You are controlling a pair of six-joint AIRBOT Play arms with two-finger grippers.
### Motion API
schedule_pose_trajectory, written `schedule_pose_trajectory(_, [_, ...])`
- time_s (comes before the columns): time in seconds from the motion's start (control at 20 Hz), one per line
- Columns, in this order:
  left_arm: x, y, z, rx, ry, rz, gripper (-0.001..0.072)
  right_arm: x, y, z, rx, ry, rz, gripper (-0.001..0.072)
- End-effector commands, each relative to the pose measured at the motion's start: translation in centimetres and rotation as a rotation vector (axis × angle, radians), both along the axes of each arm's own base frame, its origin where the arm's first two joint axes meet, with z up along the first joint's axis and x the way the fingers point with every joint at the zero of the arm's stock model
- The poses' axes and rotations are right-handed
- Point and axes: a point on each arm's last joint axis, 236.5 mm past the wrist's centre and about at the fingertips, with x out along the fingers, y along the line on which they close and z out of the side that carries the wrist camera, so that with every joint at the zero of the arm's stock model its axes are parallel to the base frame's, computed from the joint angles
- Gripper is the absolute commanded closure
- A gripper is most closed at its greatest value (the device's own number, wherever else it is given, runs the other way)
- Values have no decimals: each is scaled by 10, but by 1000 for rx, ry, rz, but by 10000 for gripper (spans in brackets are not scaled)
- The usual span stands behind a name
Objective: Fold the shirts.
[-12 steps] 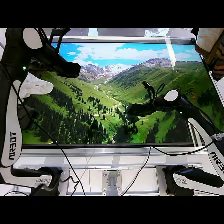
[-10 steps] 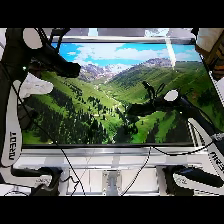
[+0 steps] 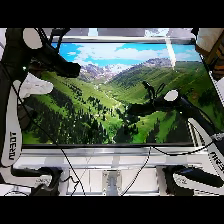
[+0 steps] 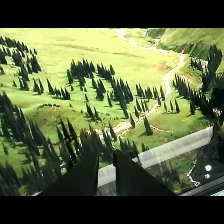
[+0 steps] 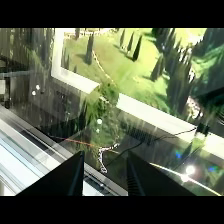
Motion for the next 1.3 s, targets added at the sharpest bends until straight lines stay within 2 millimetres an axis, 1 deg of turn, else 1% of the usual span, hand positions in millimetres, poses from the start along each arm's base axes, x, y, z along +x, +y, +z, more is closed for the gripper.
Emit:
schedule_pose_trajectory(0.0, [0,0,0,0,-1,-1,598,20,-3,1,-8,-63,-55,406])
schedule_pose_trajectory(0.15, [3,-1,2,-5,-16,-3,597,44,-8,5,-10,-129,-143,406])
schedule_pose_trajectory(0.2, [8,-1,3,-2,-35,-1,597,55,-11,7,-12,-163,-177,406])
schedule_pose_trajectory(0.25, [12,5,2,24,-52,-1,597,61,-13,9,-11,-183,-198,406])
schedule_pose_trajectory(0.3, [22,20,3,110,-103,-27,594,64,-13,10,-8,-189,-208,406])
schedule_pose_trajectory(0.35, [38,48,7,237,-173,-8,556,63,-13,9,-11,-187,-204,406])
schedule_pose_trajectory(0.4, [57,84,17,377,-251,61,478,64,-14,10,-12,-192,-208,406])
schedule_pose_trajectory(0.45, [72,125,31,480,-316,183,420,71,-17,11,-17,-218,-227,406])
schedule_pose_trajectory(0.5, [81,160,37,510,-345,300,420,78,-20,13,-21,-243,-248,406])
schedule_pose_trajectory(0.55, [82,196,30,517,-316,377,419,84,-22,15,-23,-263,-268,405])
schedule_pose_trajectory(0.6, [76,230,15,504,-246,447,409,87,-22,16,-18,-271,-279,403])
schedule_pose_trajectory(0.65, [63,265,-7,463,-146,526,408,87,-22,17,-18,-271,-279,374])
schedule_pose_trajectory(0.7, [51,296,-27,408,-66,599,351,86,-21,16,-18,-268,-274,367])
schedule_pose_trajectory(0.75, [37,329,-47,351,1,677,109,83,-19,15,-18,-262,-264,367])
schedule_pose_trajectory(0.8, [20,361,-64,317,55,751,3,80,-15,15,-17,-255,-251,368])
schedule_pose_trajectory(0.85, [-1,391,-82,278,110,826,4,77,-12,14,-18,-252,-238,368])
schedule_pose_trajectory(0.95, [-38,429,-113,181,188,932,4,71,-2,14,-15,-252,-212,369])
schedule_pose_trajectory(1.05, [-71,448,-142,108,264,987,3,64,10,13,-11,-249,-181,369])
schedule_pose_trajectory(1.1, [-85,451,-156,74,309,1009,3,61,15,13,-7,-242,-172,368])
schedule_pose_trajectory(1.2, [-106,449,-186,33,412,1022,3,54,24,13,1,-221,-162,369])
schedule_pose_trajectory(1.25, [-109,445,-199,24,451,1014,3,50,27,12,1,-207,-158,369])
